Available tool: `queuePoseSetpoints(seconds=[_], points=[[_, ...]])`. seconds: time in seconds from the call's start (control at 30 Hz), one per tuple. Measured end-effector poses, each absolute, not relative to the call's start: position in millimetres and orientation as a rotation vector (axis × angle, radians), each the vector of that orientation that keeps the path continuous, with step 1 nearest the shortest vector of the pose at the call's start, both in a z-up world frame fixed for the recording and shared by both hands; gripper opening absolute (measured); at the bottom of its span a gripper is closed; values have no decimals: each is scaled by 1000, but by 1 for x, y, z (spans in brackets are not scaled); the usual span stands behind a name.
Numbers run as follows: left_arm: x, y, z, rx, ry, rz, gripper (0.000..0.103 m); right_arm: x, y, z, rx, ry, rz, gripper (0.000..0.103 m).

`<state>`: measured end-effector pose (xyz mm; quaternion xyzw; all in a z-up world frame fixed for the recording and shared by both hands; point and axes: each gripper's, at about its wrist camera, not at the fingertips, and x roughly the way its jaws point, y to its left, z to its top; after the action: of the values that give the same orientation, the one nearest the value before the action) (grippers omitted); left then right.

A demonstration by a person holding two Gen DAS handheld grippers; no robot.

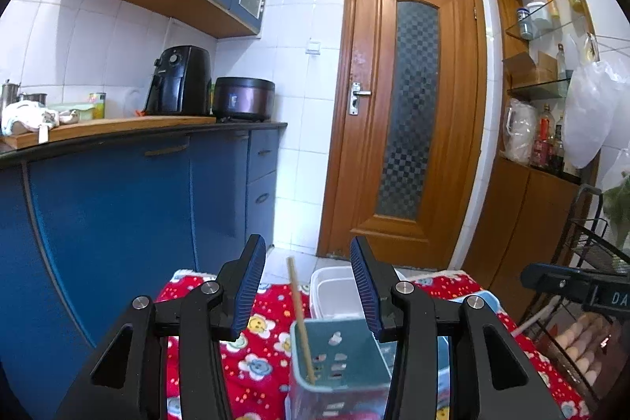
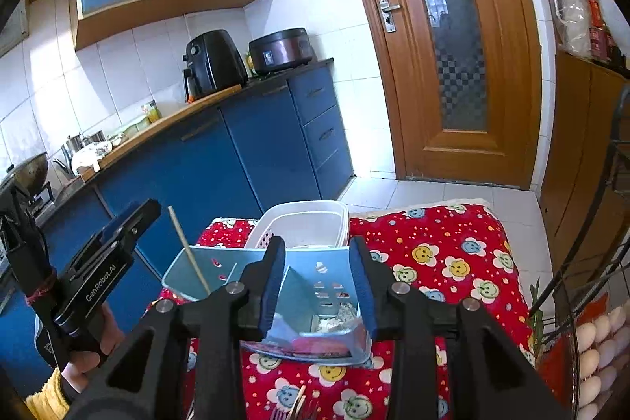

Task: Organize utensils

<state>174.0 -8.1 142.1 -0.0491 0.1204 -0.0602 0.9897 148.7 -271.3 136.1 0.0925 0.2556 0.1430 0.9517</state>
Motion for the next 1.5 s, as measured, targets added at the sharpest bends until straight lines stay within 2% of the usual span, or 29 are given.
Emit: queuePoseSetpoints(seconds=[0.67, 1.5], points=[[110, 18, 137, -109, 376, -157, 46, 93, -268, 107, 234, 605, 282, 37], [97, 20, 62, -132, 652, -156, 46, 75, -274, 35, 306, 782, 264, 37]])
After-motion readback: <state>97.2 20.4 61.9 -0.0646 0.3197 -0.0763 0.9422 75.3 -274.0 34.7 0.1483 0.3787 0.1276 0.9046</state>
